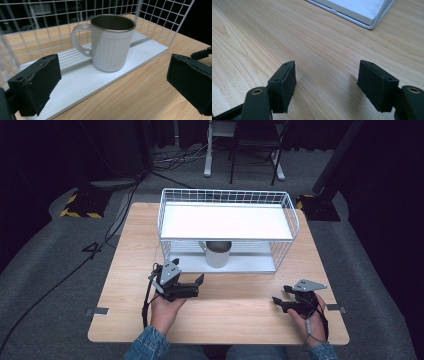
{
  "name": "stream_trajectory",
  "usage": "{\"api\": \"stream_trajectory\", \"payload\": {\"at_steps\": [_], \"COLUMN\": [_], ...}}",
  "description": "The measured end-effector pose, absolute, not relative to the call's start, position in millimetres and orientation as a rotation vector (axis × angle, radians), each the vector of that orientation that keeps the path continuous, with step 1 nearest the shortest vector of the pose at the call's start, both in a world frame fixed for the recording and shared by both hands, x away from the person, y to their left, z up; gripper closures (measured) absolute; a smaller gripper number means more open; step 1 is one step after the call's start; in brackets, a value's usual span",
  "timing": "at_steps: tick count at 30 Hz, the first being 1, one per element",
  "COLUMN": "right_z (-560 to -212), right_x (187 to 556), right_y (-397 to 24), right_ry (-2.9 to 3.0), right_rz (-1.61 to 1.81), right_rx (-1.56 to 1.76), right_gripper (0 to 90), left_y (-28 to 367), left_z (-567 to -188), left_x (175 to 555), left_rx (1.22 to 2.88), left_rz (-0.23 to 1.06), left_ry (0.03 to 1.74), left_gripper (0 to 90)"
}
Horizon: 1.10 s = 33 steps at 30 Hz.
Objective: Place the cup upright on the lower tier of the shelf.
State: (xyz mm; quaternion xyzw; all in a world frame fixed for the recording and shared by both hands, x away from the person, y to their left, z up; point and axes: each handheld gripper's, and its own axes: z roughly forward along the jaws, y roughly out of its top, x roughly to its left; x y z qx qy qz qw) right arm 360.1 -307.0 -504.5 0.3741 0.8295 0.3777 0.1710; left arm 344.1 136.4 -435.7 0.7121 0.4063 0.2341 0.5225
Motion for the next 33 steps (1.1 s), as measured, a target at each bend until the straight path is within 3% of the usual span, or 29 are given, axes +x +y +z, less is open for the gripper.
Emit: {"api": "stream_trajectory", "payload": {"at_steps": [14, 30, 33], "right_z": [-504.5, -504.5, -504.5], "right_x": [361.3, 361.2, 361.2], "right_y": [-306.1, -306.1, -306.1], "right_ry": [2.361, 2.360, 2.362], "right_rz": [1.073, 1.073, 1.073], "right_rx": [1.055, 1.055, 1.052], "right_gripper": [30.8, 30.8, 30.7], "left_y": [186.1, 228.5, 238.2], "left_z": [-432.4, -454.8, -464.6], "left_x": [315.7, 293.8, 294.0], "left_rx": [1.724, 1.786, 1.807], "left_rz": [0.596, 0.585, 0.536], "left_ry": [0.985, 1.074, 1.112], "left_gripper": [0.0, 0.3, 0.3]}}
